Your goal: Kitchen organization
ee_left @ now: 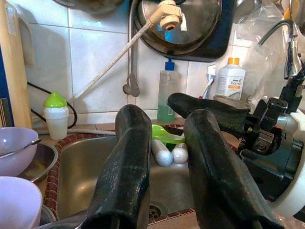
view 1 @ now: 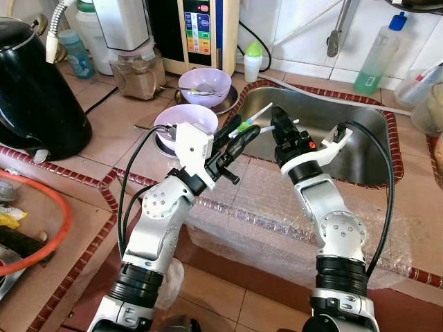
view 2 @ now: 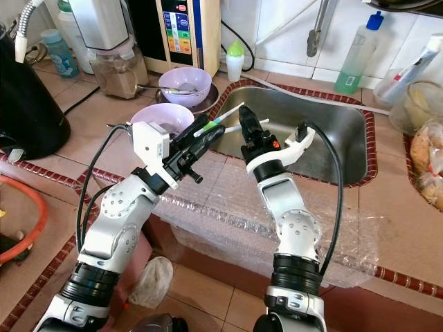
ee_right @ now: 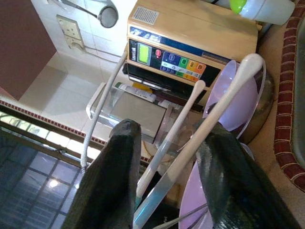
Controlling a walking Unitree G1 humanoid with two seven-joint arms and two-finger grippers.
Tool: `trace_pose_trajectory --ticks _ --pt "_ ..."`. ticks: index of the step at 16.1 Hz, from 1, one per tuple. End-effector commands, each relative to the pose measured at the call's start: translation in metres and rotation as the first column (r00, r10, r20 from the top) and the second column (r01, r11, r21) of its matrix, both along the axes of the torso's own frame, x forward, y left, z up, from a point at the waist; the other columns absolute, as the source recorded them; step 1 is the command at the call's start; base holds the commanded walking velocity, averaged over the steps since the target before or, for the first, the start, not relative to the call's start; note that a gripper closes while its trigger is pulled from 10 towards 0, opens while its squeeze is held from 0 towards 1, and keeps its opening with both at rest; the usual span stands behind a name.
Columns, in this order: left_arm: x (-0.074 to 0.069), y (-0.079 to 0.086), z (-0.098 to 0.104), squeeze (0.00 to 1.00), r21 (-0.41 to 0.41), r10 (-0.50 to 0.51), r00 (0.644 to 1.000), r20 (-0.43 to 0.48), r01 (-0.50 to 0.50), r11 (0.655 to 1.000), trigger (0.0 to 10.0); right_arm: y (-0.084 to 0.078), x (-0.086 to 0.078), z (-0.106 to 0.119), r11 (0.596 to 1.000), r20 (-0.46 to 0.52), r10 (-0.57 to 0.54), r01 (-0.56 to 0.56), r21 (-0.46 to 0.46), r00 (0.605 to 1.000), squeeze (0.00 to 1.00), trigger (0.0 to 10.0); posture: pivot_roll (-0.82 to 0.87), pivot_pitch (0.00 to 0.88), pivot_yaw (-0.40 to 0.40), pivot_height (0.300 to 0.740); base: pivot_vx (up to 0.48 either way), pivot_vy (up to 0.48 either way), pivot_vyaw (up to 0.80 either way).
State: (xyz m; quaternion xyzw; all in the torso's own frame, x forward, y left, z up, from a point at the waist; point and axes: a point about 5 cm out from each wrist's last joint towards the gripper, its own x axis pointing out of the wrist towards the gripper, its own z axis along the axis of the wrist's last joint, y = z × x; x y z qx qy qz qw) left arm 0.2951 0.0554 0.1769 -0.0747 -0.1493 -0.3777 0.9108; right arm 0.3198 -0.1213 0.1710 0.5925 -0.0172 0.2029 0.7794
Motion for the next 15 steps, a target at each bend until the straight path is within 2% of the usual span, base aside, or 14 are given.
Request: trace_pose_trajectory --ticks 1,5,7,8,9,10,11,12,13,15 --pt "0.001 0.000 -0.004 0.00 0.024 -0.001 1.000 -0.008 0.002 1.000 0.0 0.000 0.002 0.008 1.000 0.018 -0.004 0.003 0.021 1.000 0.00 0.0 -0.06 0.000 0.051 0.740 0.000 0.000 0.00" --pt "-0.002 -0.004 -0.008 0.00 0.040 -0.030 0.999 -0.015 0.031 0.999 0.0 0.010 -0.005 0.015 0.995 0.085 0.086 -0.090 0.048 0.993 0.00 0.0 -0.06 0.000 0.055 0.740 0.000 0.000 0.00" --pt "-0.003 -0.005 -0.010 0.00 0.048 -0.036 0.999 -0.017 0.037 0.998 0.0 0.011 -0.006 0.016 0.994 0.088 0.090 -0.094 0.048 0.992 0.00 0.0 -0.06 0.000 0.056 0.740 0.000 0.000 0.00" --pt "-0.003 -0.006 -0.010 0.00 0.055 -0.040 0.999 -0.013 0.041 0.998 0.9 0.011 -0.006 0.015 0.994 0.088 0.090 -0.095 0.051 0.992 0.00 0.0 -0.06 0.000 0.056 0.740 0.000 0.000 0.00" --pt "-0.003 -0.006 -0.010 0.00 0.060 -0.042 0.999 -0.011 0.043 0.997 3.3 0.011 -0.006 0.015 0.994 0.087 0.091 -0.095 0.053 0.992 0.00 0.0 -0.06 0.000 0.059 0.740 0.000 0.000 0.00" --pt "-0.003 -0.006 -0.011 0.00 0.067 -0.045 0.999 -0.011 0.046 0.997 6.8 0.010 -0.006 0.014 0.994 0.086 0.090 -0.095 0.053 0.992 0.00 0.0 -0.06 0.000 0.059 0.740 0.000 0.000 0.00" --pt "-0.003 -0.007 -0.012 0.00 0.083 -0.050 0.999 -0.005 0.050 0.995 9.9 0.010 -0.006 0.014 0.994 0.083 0.088 -0.092 0.055 0.993 0.00 0.0 -0.06 0.000 0.058 0.740 0.000 0.000 0.00" --pt "-0.004 -0.008 -0.014 0.00 0.099 -0.055 0.998 -0.005 0.055 0.994 10.0 0.009 -0.006 0.014 0.994 0.083 0.087 -0.092 0.055 0.993 0.00 0.0 -0.06 0.000 0.057 0.740 0.000 0.000 0.00" --pt "-0.005 -0.010 -0.017 0.45 0.107 -0.063 0.998 -0.011 0.063 0.992 10.0 0.009 -0.006 0.015 0.995 0.084 0.085 -0.090 0.050 0.993 0.00 0.0 -0.06 0.000 0.056 0.740 0.000 0.000 0.00" --pt "-0.005 -0.012 -0.019 1.00 0.106 -0.069 0.997 -0.021 0.071 0.992 10.0 0.007 -0.004 0.014 0.997 0.079 0.064 -0.066 0.026 0.995 0.00 0.0 -0.06 0.000 0.055 0.740 0.000 0.000 0.00"
